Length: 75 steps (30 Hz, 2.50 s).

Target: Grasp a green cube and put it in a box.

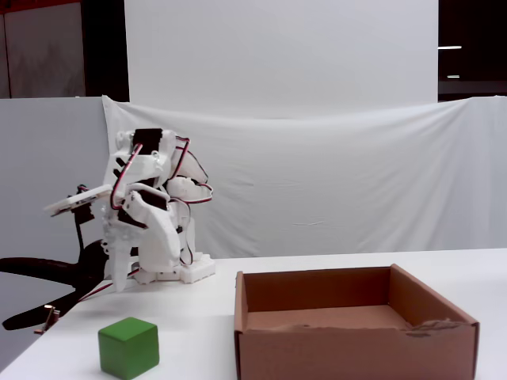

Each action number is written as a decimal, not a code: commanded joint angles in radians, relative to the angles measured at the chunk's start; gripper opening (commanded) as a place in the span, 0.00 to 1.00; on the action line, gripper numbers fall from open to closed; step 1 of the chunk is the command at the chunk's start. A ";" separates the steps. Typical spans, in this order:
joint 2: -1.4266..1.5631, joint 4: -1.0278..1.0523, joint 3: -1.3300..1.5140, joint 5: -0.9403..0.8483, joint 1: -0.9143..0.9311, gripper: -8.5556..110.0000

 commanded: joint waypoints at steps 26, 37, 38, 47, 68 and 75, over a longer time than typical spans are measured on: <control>-0.295 -0.422 -0.109 0.002 -0.029 0.51; -0.736 -0.425 -0.422 0.002 -0.054 0.45; -0.782 -0.425 -0.451 0.002 -0.054 0.43; -1.101 -0.426 -0.710 0.003 -0.054 0.36; -1.549 -0.285 -1.164 0.025 -0.091 0.36; -1.654 -0.242 -1.220 0.026 -0.107 0.36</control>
